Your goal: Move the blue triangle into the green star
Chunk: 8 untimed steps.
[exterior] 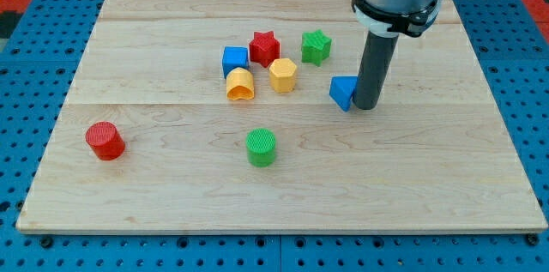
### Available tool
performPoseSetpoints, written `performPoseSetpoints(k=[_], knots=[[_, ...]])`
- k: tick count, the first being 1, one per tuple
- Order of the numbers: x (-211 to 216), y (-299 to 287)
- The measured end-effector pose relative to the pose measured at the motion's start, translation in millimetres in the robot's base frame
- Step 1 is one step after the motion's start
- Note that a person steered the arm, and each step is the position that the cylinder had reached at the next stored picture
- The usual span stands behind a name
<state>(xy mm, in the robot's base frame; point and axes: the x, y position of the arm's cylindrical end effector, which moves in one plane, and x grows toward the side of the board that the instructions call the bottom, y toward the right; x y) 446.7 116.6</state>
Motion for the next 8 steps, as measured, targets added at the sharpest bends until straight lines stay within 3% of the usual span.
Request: performPoseSetpoints(k=[4, 8], knots=[[10.9, -32.7], [-51.4, -21.6]])
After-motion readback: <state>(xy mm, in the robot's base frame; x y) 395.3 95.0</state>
